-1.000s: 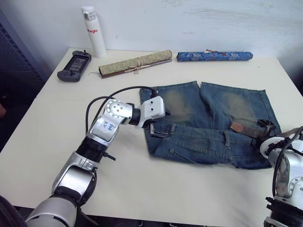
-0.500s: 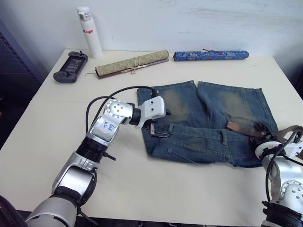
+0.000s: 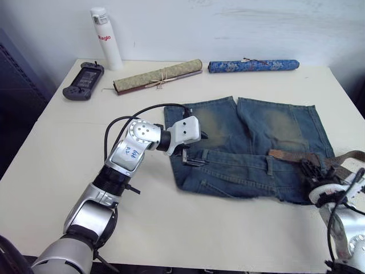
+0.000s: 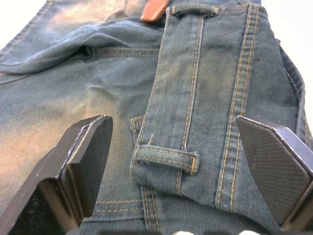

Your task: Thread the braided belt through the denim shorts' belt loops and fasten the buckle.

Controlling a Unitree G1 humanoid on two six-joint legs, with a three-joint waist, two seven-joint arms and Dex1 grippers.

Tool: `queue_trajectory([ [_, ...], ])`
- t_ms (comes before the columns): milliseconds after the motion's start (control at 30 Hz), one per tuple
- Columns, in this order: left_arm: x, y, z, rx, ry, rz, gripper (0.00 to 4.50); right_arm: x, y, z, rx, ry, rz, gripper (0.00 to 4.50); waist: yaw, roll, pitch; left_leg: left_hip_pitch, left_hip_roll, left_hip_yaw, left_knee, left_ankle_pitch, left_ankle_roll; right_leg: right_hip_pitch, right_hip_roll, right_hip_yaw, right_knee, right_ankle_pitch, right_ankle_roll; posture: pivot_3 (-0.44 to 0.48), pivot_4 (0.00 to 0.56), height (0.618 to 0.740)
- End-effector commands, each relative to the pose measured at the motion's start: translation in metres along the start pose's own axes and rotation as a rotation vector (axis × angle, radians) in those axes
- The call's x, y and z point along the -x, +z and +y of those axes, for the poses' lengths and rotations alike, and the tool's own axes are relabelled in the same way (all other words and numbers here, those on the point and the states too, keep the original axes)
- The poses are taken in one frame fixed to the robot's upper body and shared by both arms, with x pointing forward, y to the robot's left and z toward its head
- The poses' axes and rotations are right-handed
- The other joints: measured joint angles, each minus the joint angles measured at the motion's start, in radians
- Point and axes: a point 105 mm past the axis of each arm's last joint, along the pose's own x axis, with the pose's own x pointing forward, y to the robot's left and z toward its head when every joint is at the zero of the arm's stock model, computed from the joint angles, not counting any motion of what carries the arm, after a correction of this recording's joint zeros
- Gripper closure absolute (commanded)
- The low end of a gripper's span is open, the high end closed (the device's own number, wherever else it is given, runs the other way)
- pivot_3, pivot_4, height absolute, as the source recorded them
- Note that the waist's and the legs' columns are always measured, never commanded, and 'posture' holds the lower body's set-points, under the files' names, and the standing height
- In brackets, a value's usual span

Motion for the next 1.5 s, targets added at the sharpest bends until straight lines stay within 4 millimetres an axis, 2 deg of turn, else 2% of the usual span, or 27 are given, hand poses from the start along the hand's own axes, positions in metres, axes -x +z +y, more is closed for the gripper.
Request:
queue_trajectory([
  [33, 0.002, 0.007, 0.001, -0.032, 0.007, -0.015, 0.0, 0.011, 0.008, 0.03, 0.016, 0.16, 0.022, 4.45, -0.001, 0.0, 0.0, 0.0, 0.0, 0.0, 0.0, 0.0, 0.0, 0.0, 0.0, 0.0, 0.0, 0.0, 0.0, 0.0, 0.15, 0.686],
  [133, 0.003, 0.006, 0.001, -0.032, 0.006, -0.011, 0.0, 0.019, 0.014, 0.034, -0.003, 0.227, 0.027, 4.45, -0.002, 0.001, 0.0, 0.0, 0.0, 0.001, 0.0, 0.0, 0.0, -0.001, 0.0, 0.001, 0.001, 0.0, 0.0, 0.0, 0.15, 0.686],
  [300, 0.004, 0.006, 0.001, -0.032, 0.006, -0.005, 0.0, 0.024, 0.027, 0.029, -0.039, 0.252, 0.006, 4.45, -0.001, 0.001, 0.0, 0.0, 0.0, 0.001, -0.002, 0.001, -0.001, -0.002, 0.0, 0.001, 0.0, 0.0, 0.0, 0.0, 0.15, 0.686],
  [567, 0.008, 0.006, 0.001, -0.045, 0.0, 0.004, 0.0, 0.025, 0.008, 0.005, 0.106, 0.192, 0.145, 4.45, 0.0, 0.003, 0.001, 0.001, 0.0, 0.001, -0.003, 0.001, -0.001, -0.002, -0.001, 0.001, 0.0, 0.0, 0.0, 0.0, 0.15, 0.686],
  [733, 0.008, 0.012, -0.004, -0.068, -0.04, -0.028, 0.0, 0.02, 0.004, 0.002, 0.213, 0.22, 0.156, 4.45, 0.0, 0.003, 0.001, 0.001, 0.0, 0.002, -0.003, 0.001, -0.001, -0.002, -0.001, 0.001, 0.0, 0.0, 0.0, 0.0, 0.15, 0.686],
  [900, 0.007, 0.013, -0.005, -0.068, -0.046, -0.029, 0.0, 0.013, 0.001, 0.006, 0.164, 0.263, 0.163, 4.45, 0.0, 0.003, 0.001, 0.001, 0.0, 0.001, -0.003, 0.001, -0.001, -0.002, -0.001, 0.001, 0.0, 0.0, 0.0, 0.0, 0.15, 0.686],
  [967, 0.007, 0.011, -0.004, -0.068, -0.043, -0.024, 0.0, 0.012, -0.007, 0.01, 0.119, 0.3, 0.214, 4.45, 0.0, 0.003, 0.001, 0.001, 0.0, 0.001, -0.003, 0.001, -0.001, -0.002, -0.001, 0.001, 0.0, 0.0, 0.0, 0.0, 0.15, 0.686],
  [1167, 0.007, 0.011, -0.004, -0.073, -0.043, -0.023, 0.0, 0.0, -0.036, 0.005, 0.167, 0.271, 0.307, 4.45, -0.002, 0.003, 0.001, 0.001, 0.0, 0.001, -0.003, 0.001, -0.001, -0.002, -0.001, 0.001, 0.0, 0.0, 0.0, 0.0, 0.15, 0.686],
  [1400, 0.007, 0.012, -0.004, -0.074, -0.039, -0.022, 0.0, -0.009, -0.056, -0.003, 0.23, 0.23, 0.313, 4.45, -0.008, 0.003, 0.001, 0.001, 0.0, 0.002, -0.003, 0.001, -0.002, -0.002, 0.0, 0.001, 0.001, 0.0, 0.0, 0.0, 0.15, 0.686],
  [1467, 0.007, 0.011, -0.005, -0.073, -0.038, -0.022, 0.0, -0.01, -0.067, 0.001, 0.237, 0.244, 0.335, 4.45, -0.012, 0.003, 0.001, 0.001, 0.0, 0.001, -0.003, 0.002, -0.002, -0.002, 0.0, 0.001, 0.001, 0.0, 0.0, 0.0, 0.15, 0.686],
  [1500, 0.007, 0.011, -0.005, -0.074, -0.039, -0.023, 0.0, -0.012, -0.08, 0.003, 0.247, 0.229, 0.368, 4.45, -0.014, 0.003, 0.001, 0.002, 0.0, 0.001, -0.003, 0.002, -0.002, -0.002, 0.0, 0.001, 0.001, 0.0, 0.0, 0.0, 0.15, 0.686],
])
